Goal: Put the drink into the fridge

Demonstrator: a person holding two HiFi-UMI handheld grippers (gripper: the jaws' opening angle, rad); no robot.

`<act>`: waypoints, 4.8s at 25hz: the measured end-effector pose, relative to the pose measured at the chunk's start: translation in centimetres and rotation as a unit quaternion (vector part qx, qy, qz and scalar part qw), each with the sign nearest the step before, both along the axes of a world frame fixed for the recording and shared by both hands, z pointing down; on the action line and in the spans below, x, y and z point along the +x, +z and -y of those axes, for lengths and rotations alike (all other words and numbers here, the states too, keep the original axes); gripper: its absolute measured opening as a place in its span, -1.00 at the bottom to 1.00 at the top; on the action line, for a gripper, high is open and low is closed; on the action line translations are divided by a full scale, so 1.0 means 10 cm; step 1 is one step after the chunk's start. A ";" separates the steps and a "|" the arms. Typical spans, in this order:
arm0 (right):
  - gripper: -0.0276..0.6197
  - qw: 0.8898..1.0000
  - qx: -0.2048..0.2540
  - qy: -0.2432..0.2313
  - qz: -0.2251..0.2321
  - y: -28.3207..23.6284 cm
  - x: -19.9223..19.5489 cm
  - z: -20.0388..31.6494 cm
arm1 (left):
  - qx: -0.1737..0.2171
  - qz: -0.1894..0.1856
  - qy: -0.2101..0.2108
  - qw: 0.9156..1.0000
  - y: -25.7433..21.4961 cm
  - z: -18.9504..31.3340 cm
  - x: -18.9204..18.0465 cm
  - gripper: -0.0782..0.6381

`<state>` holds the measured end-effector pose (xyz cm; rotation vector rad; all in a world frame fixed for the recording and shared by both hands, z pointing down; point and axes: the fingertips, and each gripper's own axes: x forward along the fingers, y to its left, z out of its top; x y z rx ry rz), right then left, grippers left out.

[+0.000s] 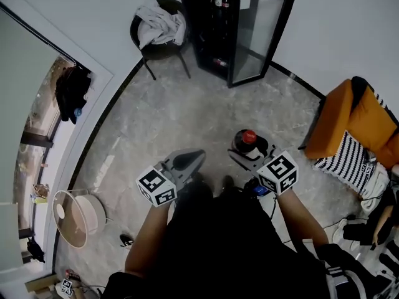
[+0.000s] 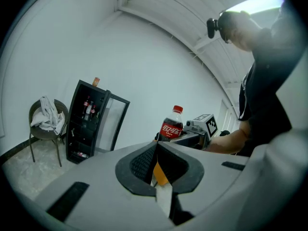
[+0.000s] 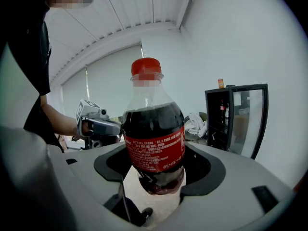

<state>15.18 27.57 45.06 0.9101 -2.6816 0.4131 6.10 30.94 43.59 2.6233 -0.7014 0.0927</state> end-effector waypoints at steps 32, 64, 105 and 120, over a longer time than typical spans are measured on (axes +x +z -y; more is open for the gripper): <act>0.05 0.996 0.012 0.078 -0.037 -0.32 -1.12 2.64 | 0.018 -0.044 0.039 0.998 -0.04 2.73 -1.35 -0.75; 0.05 1.000 0.003 0.005 -0.004 -0.08 -0.63 5.32 | 0.006 -0.009 -0.003 1.000 -0.07 5.47 -0.49 -0.75; 0.05 0.971 0.064 0.220 -0.069 0.70 -0.95 7.32 | -0.005 -0.019 0.179 0.984 1.05 7.38 -0.85 -0.75; 0.05 0.958 0.069 0.270 -0.060 1.73 -0.45 8.05 | 0.005 -0.024 0.157 0.987 1.69 7.86 -0.24 -0.75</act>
